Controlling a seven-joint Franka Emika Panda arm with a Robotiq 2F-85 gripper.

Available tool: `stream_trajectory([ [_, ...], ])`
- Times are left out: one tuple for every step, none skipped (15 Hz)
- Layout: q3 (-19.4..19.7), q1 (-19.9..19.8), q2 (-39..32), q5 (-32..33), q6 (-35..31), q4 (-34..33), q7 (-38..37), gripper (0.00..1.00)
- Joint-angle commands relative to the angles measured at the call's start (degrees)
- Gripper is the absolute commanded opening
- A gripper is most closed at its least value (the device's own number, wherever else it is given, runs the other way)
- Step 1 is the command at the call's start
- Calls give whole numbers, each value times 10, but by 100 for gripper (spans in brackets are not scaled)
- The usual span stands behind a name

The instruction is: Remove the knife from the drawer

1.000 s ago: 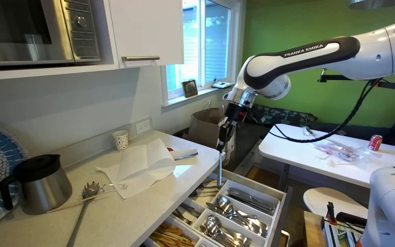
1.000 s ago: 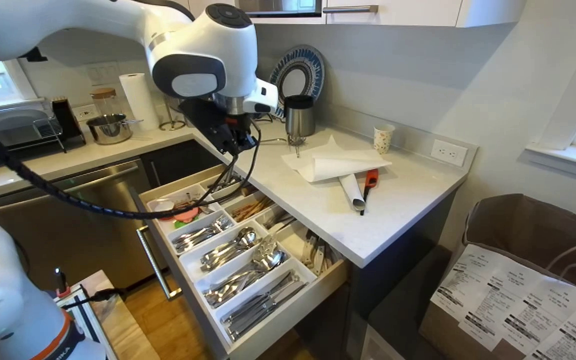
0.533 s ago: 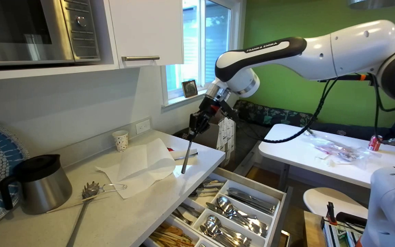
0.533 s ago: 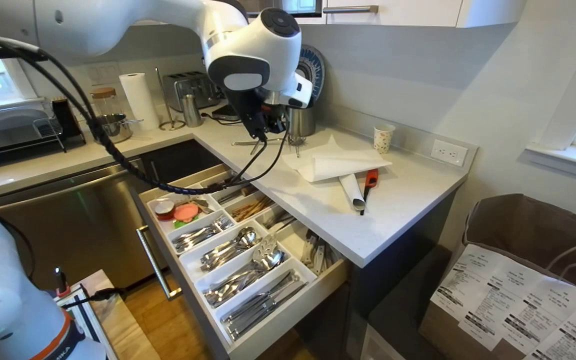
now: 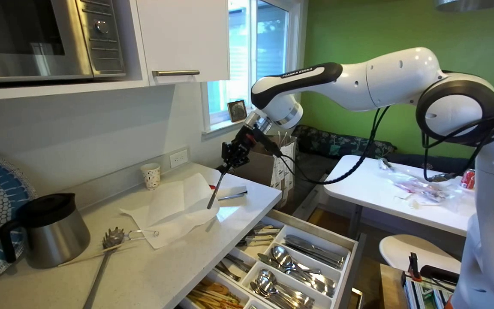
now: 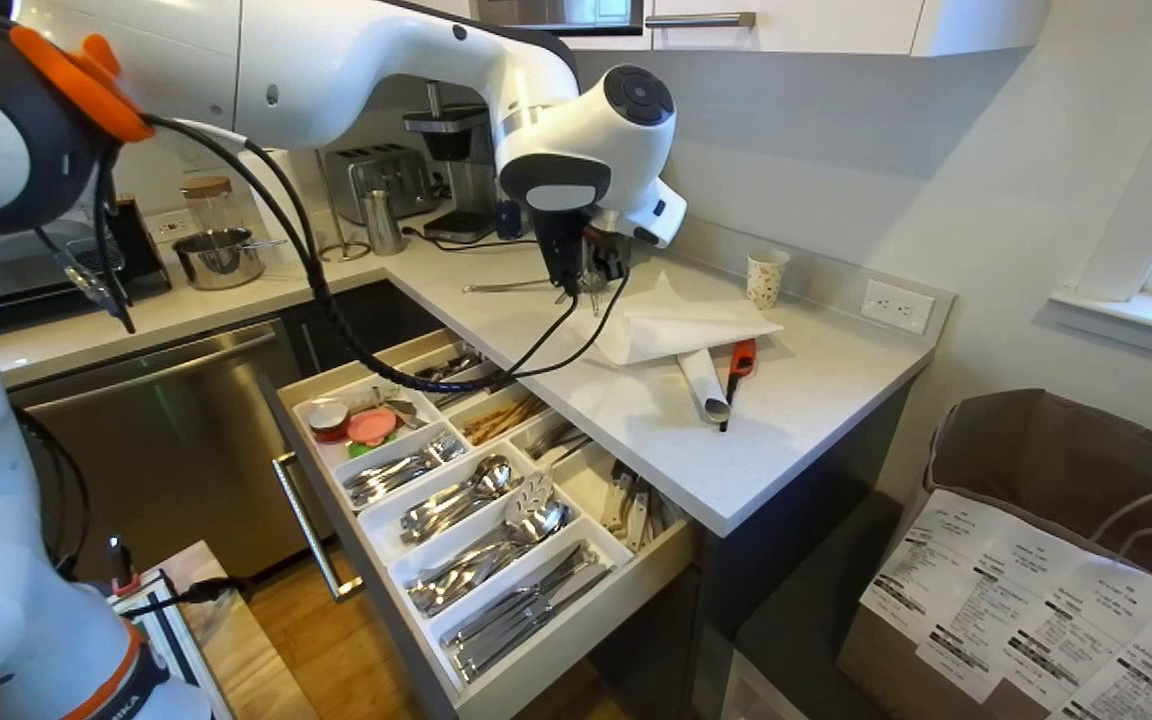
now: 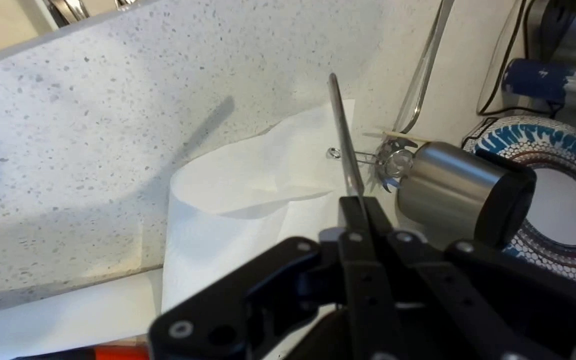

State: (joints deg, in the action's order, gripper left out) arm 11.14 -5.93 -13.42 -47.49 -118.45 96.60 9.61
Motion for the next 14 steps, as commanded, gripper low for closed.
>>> stream_trajectory([
  [-21, -19, -2, 5, -1, -5, -6, 4],
  [-21, -19, -2, 5, 0, -6, -7, 4],
  [-22, -19, -2, 5, 0, -8, -9, 4],
  [-22, -19, -2, 5, 0, -8, -9, 4],
  [-22, -19, -2, 5, 0, -8, -9, 4],
  [-23, -20, -20, -2, -1, -26, -17, 1],
  [-27, -23, -36, -10, 11, -42, -19, 1],
  [-34, -26, -50, -12, 18, -54, -16, 1],
  [-42, -29, -68, -19, 25, -70, -19, 1],
  [-48, -32, -82, -22, 28, -81, -23, 1],
  [-55, -33, -103, -29, 21, -96, -30, 1],
  [-62, -35, -121, -39, 14, -110, -37, 1],
  [-68, -37, -142, -52, 5, -128, -49, 1],
  [-75, -41, -164, -66, 1, -148, -53, 1],
])
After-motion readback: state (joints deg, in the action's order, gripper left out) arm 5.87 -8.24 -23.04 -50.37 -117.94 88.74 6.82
